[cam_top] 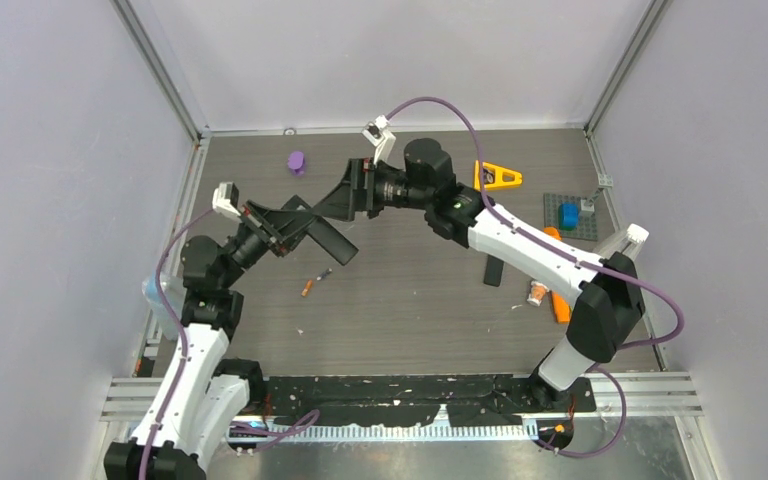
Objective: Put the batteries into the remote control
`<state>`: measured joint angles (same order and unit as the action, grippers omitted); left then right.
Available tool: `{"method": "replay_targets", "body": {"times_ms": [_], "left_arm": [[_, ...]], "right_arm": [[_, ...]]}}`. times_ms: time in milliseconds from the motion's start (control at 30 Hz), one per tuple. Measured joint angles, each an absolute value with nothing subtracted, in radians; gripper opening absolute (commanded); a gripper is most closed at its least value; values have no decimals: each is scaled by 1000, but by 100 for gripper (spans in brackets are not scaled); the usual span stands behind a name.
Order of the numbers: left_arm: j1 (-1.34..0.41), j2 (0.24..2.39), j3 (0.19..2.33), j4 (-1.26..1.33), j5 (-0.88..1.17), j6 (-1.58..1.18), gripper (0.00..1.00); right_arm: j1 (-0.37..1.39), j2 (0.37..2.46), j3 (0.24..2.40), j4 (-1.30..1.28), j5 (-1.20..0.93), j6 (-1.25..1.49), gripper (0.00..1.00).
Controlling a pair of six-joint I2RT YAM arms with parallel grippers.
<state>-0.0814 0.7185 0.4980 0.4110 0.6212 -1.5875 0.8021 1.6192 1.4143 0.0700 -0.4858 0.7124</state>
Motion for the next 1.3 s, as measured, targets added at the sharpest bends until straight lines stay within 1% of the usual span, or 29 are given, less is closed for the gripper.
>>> {"method": "replay_targets", "body": {"times_ms": [200,400,467,500,533,567,600,733,967,1033,1100,1133,1167,1200,1233,1300], "left_arm": [[-83,802,559,391,826,-1414,0],[-83,803,605,331,891,-1285,0],[-83,803,615,332,899,-1265,0],[-83,803,618,333,902,-1259,0],[-83,803,619,337,906,-1255,0],[-83,803,619,345,910,-1253,0],[-83,803,619,352,915,-1252,0],[-83,803,619,378,927,-1253,0],[-83,803,619,439,933,-1280,0],[-83,803,619,463,936,-1295,0],[-83,803,619,481,936,-1307,0],[-83,804,618,487,936,-1308,2],[-83,806,616,494,935,-1310,6],[-82,810,612,507,936,-1321,13],[-81,812,611,515,936,-1325,21],[-80,813,610,533,932,-1328,49]], "right_arm": [[776,1614,1424,-14,-711,564,86],[782,1595,1408,-43,-861,493,83],[782,1580,1396,-42,-896,481,77],[782,1574,1390,-42,-912,476,68],[782,1571,1384,-42,-926,472,64],[782,1569,1381,-42,-936,469,56],[782,1569,1378,-43,-948,467,52],[782,1569,1377,-51,-974,470,48],[783,1571,1377,-53,-981,478,47],[783,1574,1377,-52,-982,485,40],[783,1579,1377,-44,-984,504,28],[783,1584,1377,-31,-993,518,25],[783,1589,1377,-15,-1001,536,20],[783,1593,1377,-1,-1006,556,17],[783,1598,1376,9,-1013,579,11],[779,1608,1375,30,-1027,616,6]]}}
